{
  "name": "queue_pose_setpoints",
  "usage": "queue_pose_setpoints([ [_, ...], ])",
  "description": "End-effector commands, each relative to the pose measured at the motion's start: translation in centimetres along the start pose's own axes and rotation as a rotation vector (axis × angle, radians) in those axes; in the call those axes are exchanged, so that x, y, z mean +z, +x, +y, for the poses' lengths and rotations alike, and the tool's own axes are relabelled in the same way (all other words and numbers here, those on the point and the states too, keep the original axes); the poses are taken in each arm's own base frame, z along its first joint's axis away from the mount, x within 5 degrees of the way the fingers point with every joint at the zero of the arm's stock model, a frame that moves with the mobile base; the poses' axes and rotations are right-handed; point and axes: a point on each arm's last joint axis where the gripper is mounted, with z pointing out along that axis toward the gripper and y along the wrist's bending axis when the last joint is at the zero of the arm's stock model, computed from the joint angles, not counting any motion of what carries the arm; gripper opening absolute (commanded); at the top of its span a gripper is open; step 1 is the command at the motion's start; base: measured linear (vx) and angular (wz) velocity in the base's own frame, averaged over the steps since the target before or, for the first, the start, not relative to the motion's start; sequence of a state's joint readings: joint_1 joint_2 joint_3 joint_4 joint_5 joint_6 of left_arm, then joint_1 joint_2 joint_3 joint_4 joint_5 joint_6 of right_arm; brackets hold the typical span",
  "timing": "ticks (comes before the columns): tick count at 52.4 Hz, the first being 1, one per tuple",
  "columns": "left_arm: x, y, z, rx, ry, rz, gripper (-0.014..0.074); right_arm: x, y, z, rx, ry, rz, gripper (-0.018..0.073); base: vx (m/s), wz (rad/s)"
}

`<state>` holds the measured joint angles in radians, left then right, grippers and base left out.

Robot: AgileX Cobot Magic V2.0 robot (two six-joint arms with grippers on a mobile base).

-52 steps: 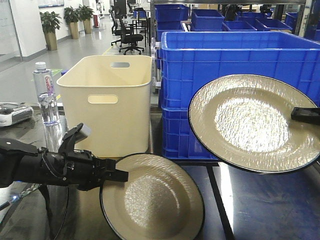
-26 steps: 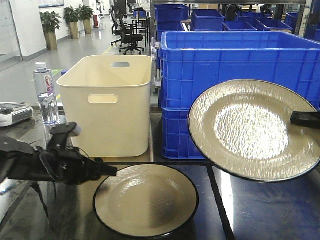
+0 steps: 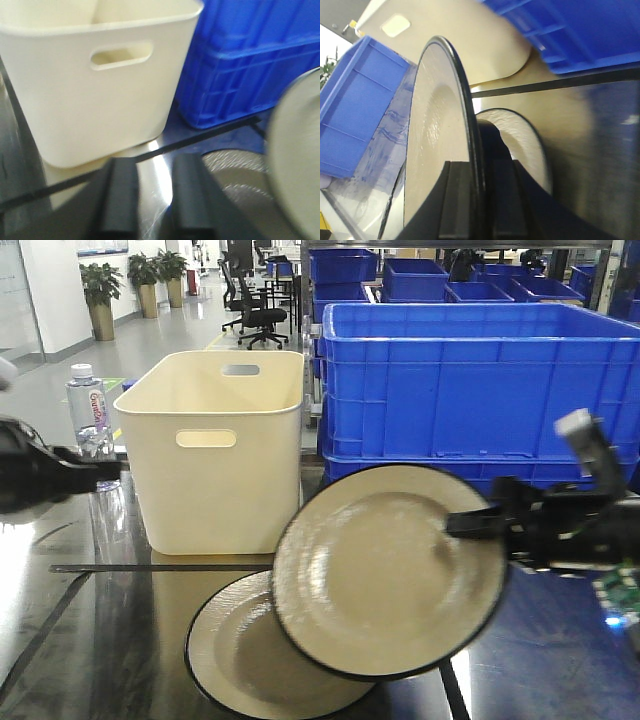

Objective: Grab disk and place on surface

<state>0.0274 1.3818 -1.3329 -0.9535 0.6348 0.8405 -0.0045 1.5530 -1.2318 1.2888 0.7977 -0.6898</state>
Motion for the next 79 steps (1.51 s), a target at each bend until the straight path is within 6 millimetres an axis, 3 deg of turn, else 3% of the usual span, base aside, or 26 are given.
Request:
queue_pose_setpoints([
  [1, -3.4, -2.6, -1.9, 0.038, 0.004, -0.121, 0.0054, 1.5, -0.5, 3.0, 0.03, -0.059, -0.098, -0.0009, 0.0, 0.0],
  [3, -4.0, -2.7, -2.2, 0.05, 0.007, -0.13, -0.0014, 2.6, 0.1, 3.1, 0.017, -0.046, -0.091, -0.0009, 0.0, 0.0],
  [10, -4.6, -2.8, -2.8, 0.063, 0.028, -0.121, -0.0009, 5.9, 1.9, 3.0, -0.045, -0.019, -0.042, 0.0001, 0.0, 0.0],
  [16, -4.6, -2.6, -2.9, 0.06, 0.047, -0.103, -0.0009, 7.4, 2.9, 2.8, -0.105, -0.017, -0.002, 0.0051, 0.0, 0.0],
  [24, -4.6, -2.5, -3.0, 0.058, 0.053, -0.097, -0.0009, 7.7, 3.0, 2.4, -0.222, -0.004, 0.013, 0.0214, 0.0, 0.0],
  [36, -4.6, -2.4, -3.1, 0.058, 0.063, -0.088, -0.0006, 7.5, 2.8, 1.8, -0.602, 0.074, 0.016, 0.0562, 0.0, 0.0],
  [44, -4.6, -2.3, -3.1, 0.06, 0.067, -0.081, -0.0005, 6.6, 1.2, 1.2, -0.787, 0.256, -0.083, 0.0643, 0.0, 0.0],
  [51, -4.5, -2.0, -2.8, 0.088, 0.04, -0.041, -0.0002, 5.1, -0.3, 1.4, -0.893, 0.396, -0.179, 0.0622, 0.0, 0.0],
  [57, -4.3, -1.1, -1.7, 0.107, -0.061, 0.057, -0.0002, 3.3, -1.2, 2.8, -0.919, 0.432, -0.259, 0.0534, 0.0, 0.0],
  [64, -4.0, 0.5, 0.7, 0.077, -0.278, 0.224, -0.0002, 0.4, -1.8, 5.5, -0.889, 0.399, -0.357, 0.0291, 0.0, 0.0],
  [69, -4.4, 1.4, 2.4, 0.038, -0.462, 0.317, -0.0002, -2.5, -2.0, 8.0, -0.873, 0.35, -0.429, 0.0039, 0.0, 0.0],
  [71, -4.6, 1.7, 3.0, 0.045, -0.526, 0.341, -0.0002, -3.5, -1.8, 8.8, -0.879, 0.324, -0.44, -0.0017, 0.0, 0.0],
  [79, -6.1, 2.7, 3.8, 0.116, -0.675, 0.364, -0.0002, -7.2, -0.7, 11.8, -0.906, 0.241, -0.44, -0.0009, 0.0, 0.0],
])
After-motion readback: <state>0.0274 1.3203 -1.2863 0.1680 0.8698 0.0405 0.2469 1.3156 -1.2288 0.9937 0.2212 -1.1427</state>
